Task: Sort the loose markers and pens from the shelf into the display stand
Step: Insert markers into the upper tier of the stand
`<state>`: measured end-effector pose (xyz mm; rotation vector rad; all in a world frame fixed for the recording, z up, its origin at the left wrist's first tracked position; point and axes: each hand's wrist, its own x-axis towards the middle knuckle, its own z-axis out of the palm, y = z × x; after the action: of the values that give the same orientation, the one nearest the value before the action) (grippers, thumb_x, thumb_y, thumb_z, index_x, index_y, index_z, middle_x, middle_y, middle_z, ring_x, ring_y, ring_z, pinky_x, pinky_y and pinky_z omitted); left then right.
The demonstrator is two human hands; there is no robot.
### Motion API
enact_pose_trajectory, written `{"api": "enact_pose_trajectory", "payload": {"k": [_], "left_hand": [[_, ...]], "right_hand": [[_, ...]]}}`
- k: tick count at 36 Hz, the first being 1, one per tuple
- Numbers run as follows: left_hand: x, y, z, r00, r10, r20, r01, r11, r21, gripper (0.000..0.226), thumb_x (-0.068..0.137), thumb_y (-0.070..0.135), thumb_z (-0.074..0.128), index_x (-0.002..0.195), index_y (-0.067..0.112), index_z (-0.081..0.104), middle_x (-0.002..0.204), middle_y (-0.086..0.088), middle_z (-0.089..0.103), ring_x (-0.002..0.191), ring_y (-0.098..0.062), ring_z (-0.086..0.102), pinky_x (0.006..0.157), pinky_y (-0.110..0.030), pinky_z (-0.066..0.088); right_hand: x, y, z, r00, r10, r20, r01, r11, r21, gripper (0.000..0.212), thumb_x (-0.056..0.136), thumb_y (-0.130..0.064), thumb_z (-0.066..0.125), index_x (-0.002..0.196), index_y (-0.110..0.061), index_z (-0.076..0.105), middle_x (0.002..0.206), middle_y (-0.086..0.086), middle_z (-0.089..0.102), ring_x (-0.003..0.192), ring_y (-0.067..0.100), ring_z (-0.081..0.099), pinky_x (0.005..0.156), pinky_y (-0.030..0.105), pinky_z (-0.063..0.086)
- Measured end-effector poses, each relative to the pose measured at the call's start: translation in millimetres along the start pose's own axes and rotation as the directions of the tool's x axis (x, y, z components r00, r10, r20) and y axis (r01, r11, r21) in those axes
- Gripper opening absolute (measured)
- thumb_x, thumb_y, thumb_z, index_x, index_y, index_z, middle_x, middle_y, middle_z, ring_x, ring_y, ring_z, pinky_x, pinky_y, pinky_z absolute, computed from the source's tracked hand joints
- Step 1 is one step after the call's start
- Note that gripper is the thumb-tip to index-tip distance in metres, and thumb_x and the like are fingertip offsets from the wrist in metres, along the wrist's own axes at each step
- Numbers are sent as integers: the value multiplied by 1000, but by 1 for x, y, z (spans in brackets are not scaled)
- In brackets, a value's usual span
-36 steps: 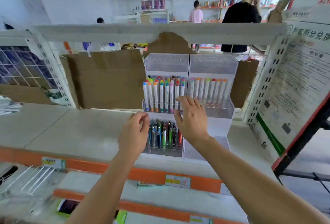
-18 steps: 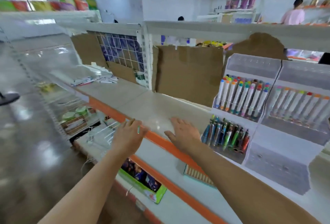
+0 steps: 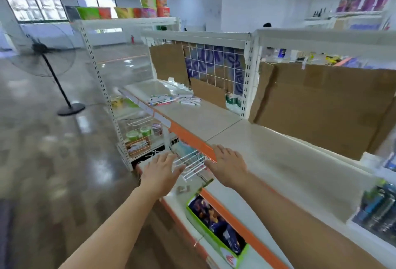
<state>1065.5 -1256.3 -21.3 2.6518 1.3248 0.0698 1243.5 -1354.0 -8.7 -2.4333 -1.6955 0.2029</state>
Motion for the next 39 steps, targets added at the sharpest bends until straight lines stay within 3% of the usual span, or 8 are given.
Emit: {"api": "enact_pose_trajectory", "payload": {"k": [6,10,16,29,39], "left_hand": [[25,-52,-6,998,-34,48,33,999,24,77,87,68,10,150,25,20,160,-2,11,147,-22,8,117,-41,11],[51,-78,-3,994,-60,94,58,998,27,65,95,61,18,150,26,18,160,-3,7,147,-23,5,116,-43,10],[103,-102,0,990,-79,114,76,997,30,65,95,61,18,150,27,18,160,-3,8,147,-23,7,116,-44,10],[246,-109,-17,993,-94,78,96,995,-16,64,96,59,21,150,25,20,159,-1,11,147,-22,7,118,-44,9],[342,-112,-15,993,-24,119,27,999,-18,63,96,59,22,149,24,22,158,-3,15,146,-24,11,117,-42,11]], "right_hand": [[53,-34,14,998,15,64,-16,1000,19,66,99,-55,23,153,-21,5,160,1,8,145,20,14,117,38,11],[91,-46,20,997,13,71,-13,1000,7,65,99,-54,23,152,-20,7,159,2,13,144,20,16,116,37,13],[157,-50,23,998,14,67,-14,1000,7,62,100,-51,24,151,-19,13,158,1,18,142,22,22,114,37,16],[311,-26,9,1000,-7,28,7,999,-32,61,99,-50,27,150,-18,14,154,2,27,136,25,32,112,41,19],[396,-1,14,991,117,60,-115,993,-33,58,100,-49,28,147,-17,22,143,9,43,129,28,42,109,42,24]]}}
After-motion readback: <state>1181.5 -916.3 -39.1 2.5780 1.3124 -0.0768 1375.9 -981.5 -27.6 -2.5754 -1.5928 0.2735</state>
